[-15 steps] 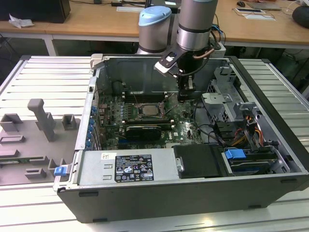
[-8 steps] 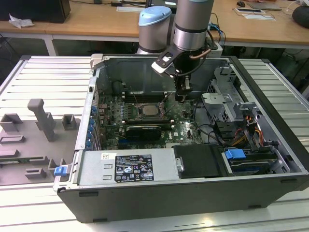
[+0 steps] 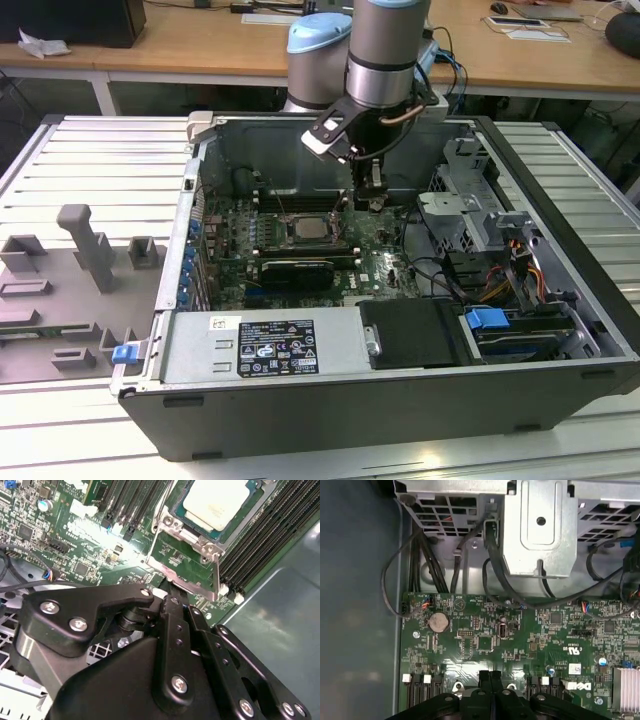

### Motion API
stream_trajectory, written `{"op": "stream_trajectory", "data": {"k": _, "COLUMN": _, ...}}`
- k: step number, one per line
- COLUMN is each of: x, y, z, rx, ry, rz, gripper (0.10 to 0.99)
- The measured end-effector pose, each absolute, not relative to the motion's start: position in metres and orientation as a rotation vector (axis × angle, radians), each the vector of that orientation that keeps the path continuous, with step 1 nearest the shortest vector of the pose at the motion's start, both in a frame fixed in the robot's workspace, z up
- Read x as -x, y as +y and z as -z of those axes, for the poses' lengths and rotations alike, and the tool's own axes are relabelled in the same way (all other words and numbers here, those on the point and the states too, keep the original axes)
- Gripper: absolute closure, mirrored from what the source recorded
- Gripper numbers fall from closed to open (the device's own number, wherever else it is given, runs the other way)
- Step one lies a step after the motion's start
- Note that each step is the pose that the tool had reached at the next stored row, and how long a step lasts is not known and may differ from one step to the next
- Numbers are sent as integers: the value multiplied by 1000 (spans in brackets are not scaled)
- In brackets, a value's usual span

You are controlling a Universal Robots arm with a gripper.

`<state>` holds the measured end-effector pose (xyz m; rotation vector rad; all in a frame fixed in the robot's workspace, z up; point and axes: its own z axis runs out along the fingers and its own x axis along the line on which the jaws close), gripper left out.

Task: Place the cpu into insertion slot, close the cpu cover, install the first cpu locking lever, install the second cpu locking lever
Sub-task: 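Close the cpu cover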

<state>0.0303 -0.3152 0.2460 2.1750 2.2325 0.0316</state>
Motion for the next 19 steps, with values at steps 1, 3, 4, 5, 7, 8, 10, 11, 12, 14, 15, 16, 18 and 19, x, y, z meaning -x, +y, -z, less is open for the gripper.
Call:
{"op": "stream_trajectory", "data": {"k": 1, "x": -27, "y": -315, "z": -245, "rx": -2175, "ry": 2233, "rz": -32, "gripper": 980}}
{"op": "stream_trajectory", "data": {"k": 3, "x": -25, "y": -315, "z": -245, "rx": -2175, "ry": 2233, "rz": -32, "gripper": 980}}
{"op": "stream_trajectory", "data": {"k": 4, "x": -24, "y": -315, "z": -245, "rx": -2175, "ry": 2233, "rz": -32, "gripper": 980}}
{"op": "stream_trajectory", "data": {"k": 5, "x": -23, "y": -315, "z": -244, "rx": -2174, "ry": 2233, "rz": -32, "gripper": 980}}
{"op": "stream_trajectory", "data": {"k": 7, "x": -21, "y": -315, "z": -244, "rx": -2174, "ry": 2233, "rz": -32, "gripper": 980}}
{"op": "stream_trajectory", "data": {"k": 8, "x": -20, "y": -315, "z": -244, "rx": -2174, "ry": 2233, "rz": -32, "gripper": 980}}
{"op": "stream_trajectory", "data": {"k": 10, "x": -18, "y": -315, "z": -243, "rx": -2174, "ry": 2233, "rz": -32, "gripper": 980}}
{"op": "stream_trajectory", "data": {"k": 11, "x": -17, "y": -315, "z": -243, "rx": -2174, "ry": 2233, "rz": -32, "gripper": 980}}
{"op": "stream_trajectory", "data": {"k": 12, "x": -15, "y": -315, "z": -243, "rx": -2174, "ry": 2234, "rz": -32, "gripper": 980}}
{"op": "stream_trajectory", "data": {"k": 14, "x": -10, "y": -315, "z": -241, "rx": -2174, "ry": 2234, "rz": -32, "gripper": 980}}
{"op": "stream_trajectory", "data": {"k": 15, "x": -7, "y": -315, "z": -240, "rx": -2174, "ry": 2233, "rz": -32, "gripper": 980}}
{"op": "stream_trajectory", "data": {"k": 16, "x": -5, "y": -315, "z": -239, "rx": -2174, "ry": 2234, "rz": -32, "gripper": 980}}
{"op": "stream_trajectory", "data": {"k": 18, "x": 1, "y": -315, "z": -238, "rx": -2174, "ry": 2234, "rz": -32, "gripper": 980}}
{"op": "stream_trajectory", "data": {"k": 19, "x": 4, "y": -315, "z": -237, "rx": -2174, "ry": 2233, "rz": -32, "gripper": 980}}
